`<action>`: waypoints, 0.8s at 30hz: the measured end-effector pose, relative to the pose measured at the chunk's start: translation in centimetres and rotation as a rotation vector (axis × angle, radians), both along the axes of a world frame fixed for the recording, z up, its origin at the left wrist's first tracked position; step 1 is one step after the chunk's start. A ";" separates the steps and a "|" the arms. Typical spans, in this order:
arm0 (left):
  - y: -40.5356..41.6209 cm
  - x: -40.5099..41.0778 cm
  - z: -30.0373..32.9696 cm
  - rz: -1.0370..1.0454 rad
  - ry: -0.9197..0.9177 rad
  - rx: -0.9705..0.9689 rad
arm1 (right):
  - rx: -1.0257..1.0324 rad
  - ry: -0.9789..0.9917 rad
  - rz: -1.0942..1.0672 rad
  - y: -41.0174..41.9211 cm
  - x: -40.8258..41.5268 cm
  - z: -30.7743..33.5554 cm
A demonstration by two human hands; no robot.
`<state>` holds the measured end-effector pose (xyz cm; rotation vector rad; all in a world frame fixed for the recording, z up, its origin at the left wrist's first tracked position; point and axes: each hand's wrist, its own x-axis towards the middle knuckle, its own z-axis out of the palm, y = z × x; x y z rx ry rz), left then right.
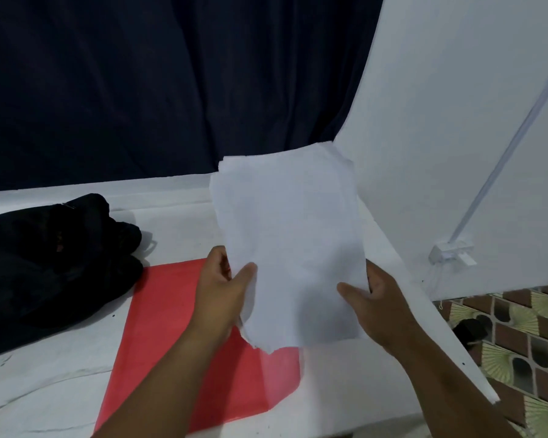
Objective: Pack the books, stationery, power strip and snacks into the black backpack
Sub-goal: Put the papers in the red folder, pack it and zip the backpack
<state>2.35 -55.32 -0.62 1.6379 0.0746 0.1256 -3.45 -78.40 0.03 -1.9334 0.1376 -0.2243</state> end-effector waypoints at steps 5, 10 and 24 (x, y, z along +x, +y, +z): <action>-5.7 -0.3 3.1 -0.041 -0.283 0.069 | -0.163 -0.276 -0.224 -1.8 -0.3 1.2; -9.5 -0.4 1.5 -0.090 -0.300 0.088 | -0.169 -0.284 -0.332 -3.3 -1.8 0.0; -12.3 -1.6 -1.0 -0.130 -0.274 0.064 | -0.121 -0.218 -0.361 -5.8 -3.2 -2.3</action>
